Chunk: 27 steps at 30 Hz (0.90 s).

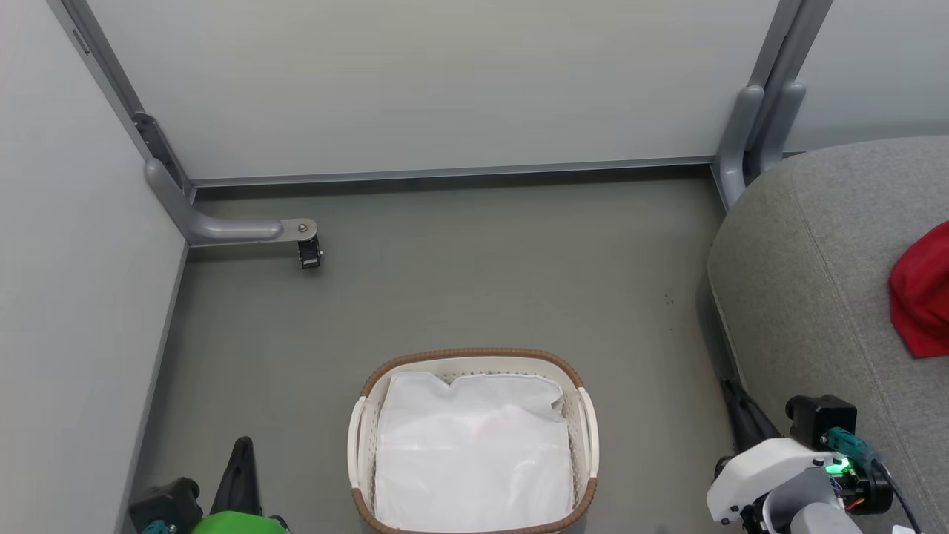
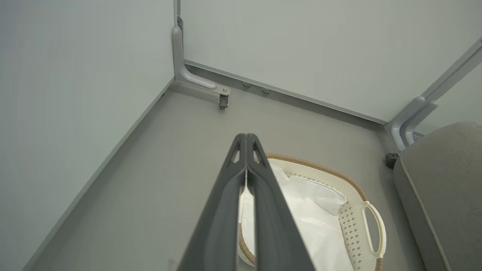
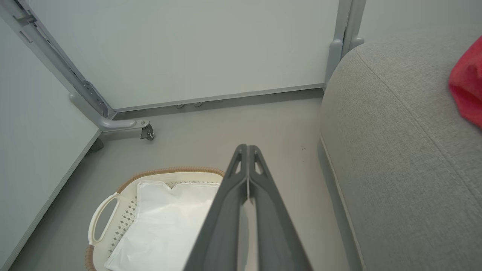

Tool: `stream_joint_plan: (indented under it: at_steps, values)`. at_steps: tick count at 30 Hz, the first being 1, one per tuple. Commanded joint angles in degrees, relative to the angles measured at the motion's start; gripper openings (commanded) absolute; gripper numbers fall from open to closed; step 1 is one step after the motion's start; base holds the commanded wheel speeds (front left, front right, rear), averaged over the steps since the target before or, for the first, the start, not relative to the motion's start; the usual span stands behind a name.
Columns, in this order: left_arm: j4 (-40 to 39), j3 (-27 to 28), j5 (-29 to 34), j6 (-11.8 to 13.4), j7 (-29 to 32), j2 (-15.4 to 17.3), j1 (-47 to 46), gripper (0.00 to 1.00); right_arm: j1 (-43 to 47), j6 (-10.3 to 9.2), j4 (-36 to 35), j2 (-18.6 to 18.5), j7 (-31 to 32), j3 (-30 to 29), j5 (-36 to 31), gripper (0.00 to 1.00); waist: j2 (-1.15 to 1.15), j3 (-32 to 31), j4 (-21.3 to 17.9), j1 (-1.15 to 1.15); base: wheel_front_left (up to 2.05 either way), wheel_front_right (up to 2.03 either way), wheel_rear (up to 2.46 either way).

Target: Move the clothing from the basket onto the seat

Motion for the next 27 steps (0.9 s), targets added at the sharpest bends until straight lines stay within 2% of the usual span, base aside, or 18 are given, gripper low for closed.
stream_joint_plan:
  at_steps: [1,27]
  values:
    - [-1.2,0.5,-2.7,-0.2,0.5,0.2,-1.2,0.00,-0.8,0.00,-1.5,-0.2,0.7,-0.4,3.1,0.00,0.00,0.0,-0.1,0.00,0.00,0.00,0.00]
    - [-4.6,2.7,-25.5,-1.2,6.6,0.3,-3.2,0.00,0.2,-0.02,-6.0,-0.4,6.5,-2.4,28.4,0.00,0.00,-0.4,-1.0,0.00,0.00,0.00,0.00]
